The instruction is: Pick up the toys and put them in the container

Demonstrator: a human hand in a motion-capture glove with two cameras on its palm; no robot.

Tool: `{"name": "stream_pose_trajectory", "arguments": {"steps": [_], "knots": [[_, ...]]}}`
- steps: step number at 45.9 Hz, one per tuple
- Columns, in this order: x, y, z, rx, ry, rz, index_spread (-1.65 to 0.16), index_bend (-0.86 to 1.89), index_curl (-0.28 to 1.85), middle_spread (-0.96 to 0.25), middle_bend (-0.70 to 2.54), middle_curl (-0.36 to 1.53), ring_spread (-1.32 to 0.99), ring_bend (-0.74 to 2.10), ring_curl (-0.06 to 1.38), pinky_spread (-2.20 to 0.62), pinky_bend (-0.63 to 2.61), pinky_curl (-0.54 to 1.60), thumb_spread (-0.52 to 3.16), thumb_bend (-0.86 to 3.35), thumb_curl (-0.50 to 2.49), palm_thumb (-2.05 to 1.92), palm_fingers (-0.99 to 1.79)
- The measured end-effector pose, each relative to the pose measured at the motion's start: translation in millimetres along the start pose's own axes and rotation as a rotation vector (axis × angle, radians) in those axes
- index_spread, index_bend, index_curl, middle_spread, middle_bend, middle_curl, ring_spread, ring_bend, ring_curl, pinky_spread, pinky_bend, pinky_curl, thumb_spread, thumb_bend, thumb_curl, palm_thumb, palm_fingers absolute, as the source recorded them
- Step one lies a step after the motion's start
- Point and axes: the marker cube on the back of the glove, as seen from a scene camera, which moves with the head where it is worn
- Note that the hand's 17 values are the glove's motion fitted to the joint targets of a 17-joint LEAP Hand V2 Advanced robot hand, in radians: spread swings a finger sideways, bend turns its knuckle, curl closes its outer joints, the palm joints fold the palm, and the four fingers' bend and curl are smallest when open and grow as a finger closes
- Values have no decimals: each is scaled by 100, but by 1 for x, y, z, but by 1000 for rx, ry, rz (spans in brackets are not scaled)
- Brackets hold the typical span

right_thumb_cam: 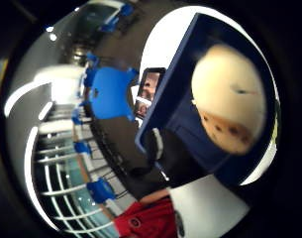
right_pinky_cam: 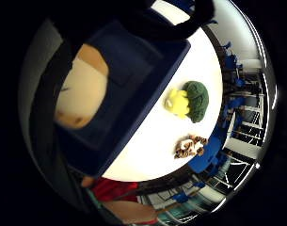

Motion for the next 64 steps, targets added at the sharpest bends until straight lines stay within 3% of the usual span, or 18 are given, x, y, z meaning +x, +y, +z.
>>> {"name": "stream_pose_trajectory", "arguments": {"steps": [8, 16, 30, 43, 64], "knots": [[36, 28, 2, -4, 92, 37, -37, 8, 51, -17, 16, 51, -19, 24, 36, -4, 81, 37, 103, -9, 57, -3, -33], [80, 68, -1, 22, 126, 79, -35, 11, 43, -11, 13, 44, -10, 16, 33, 2, 73, 33, 112, -5, 47, -5, -26], [205, 139, -3, 72, 145, 285, -34, 14, 36, -8, 13, 36, -5, 15, 29, 7, 66, 31, 117, -6, 36, -7, -22], [309, 197, 31, 20, 108, 490, -34, 13, 31, -7, 13, 32, -3, 15, 26, 7, 64, 32, 113, -7, 30, -8, -22], [361, 228, 67, -79, 159, 591, -36, 17, 29, -6, 11, 26, -3, 15, 23, 8, 56, 32, 108, -7, 23, -9, -20]]}}
